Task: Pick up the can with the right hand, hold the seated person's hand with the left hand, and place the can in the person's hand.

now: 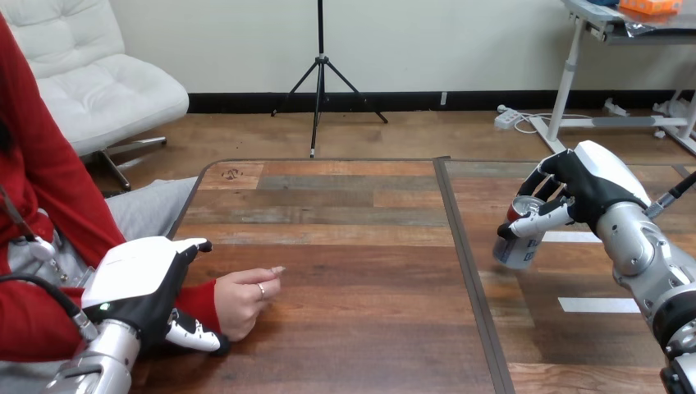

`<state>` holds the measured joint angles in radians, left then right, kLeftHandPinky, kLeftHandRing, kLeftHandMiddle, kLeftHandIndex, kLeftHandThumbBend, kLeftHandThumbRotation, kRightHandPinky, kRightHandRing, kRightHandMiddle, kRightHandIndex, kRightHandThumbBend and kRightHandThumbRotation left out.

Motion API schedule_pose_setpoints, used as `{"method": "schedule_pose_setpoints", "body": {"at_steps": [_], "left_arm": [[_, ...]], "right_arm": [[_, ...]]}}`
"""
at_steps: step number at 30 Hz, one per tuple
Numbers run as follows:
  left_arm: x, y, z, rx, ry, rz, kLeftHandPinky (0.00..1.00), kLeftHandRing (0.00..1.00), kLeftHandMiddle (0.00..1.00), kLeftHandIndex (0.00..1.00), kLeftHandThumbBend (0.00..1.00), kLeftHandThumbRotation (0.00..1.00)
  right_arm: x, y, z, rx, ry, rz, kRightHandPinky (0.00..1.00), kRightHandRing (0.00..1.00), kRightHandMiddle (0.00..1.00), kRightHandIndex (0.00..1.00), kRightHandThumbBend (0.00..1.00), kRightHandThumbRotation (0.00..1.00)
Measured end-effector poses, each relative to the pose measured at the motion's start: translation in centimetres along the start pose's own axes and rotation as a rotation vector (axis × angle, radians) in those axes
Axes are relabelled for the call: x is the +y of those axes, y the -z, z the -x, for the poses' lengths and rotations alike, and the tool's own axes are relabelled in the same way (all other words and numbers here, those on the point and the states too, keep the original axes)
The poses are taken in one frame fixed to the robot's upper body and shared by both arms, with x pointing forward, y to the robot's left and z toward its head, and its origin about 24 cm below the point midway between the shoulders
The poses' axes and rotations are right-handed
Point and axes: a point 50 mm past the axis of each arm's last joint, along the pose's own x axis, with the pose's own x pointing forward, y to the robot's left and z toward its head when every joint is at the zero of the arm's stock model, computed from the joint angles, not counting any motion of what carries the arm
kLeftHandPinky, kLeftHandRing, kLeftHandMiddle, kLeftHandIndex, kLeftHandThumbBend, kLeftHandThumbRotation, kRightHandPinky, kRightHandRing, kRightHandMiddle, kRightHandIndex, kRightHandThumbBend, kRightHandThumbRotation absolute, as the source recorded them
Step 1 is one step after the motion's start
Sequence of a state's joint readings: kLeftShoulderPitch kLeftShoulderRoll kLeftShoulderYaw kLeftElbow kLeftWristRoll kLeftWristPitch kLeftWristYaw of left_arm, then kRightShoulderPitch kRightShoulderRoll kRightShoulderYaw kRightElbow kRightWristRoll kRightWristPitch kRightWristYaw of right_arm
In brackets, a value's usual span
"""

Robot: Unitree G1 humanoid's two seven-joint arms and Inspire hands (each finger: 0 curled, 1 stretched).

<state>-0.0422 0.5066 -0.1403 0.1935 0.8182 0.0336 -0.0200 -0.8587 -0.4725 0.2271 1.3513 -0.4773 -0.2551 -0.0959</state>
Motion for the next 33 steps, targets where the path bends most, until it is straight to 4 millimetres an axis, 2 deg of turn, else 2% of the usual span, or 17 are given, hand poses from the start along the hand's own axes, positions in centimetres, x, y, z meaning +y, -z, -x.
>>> {"method": "schedule_pose_setpoints", "body": {"at_steps": [15,23,33], "left_arm": [[0.16,0.1,-0.29,0.006,0.003,0.015,0.76,0.8,0.81,0.74,0.96,0.04],[0.24,0.2,-0.42,0.006,0.021,0.017,0.7,0.74,0.75,0.69,0.91,0.04],[0.49,0.39,-0.7,0.008,0.045,0.016,0.58,0.63,0.67,0.64,0.89,0.03]], "right_arm": [[0.0,0.0,0.0,0.0,0.0,0.0,0.41,0.43,0.47,0.47,0.79,0.0],[0.0,0.0,0.0,0.0,0.0,-0.001,0.4,0.43,0.48,0.47,0.79,0.0],[-0.01,-0.12,0.0,-0.013,0.001,-0.005,0.4,0.42,0.47,0.47,0.79,0.0]]}}
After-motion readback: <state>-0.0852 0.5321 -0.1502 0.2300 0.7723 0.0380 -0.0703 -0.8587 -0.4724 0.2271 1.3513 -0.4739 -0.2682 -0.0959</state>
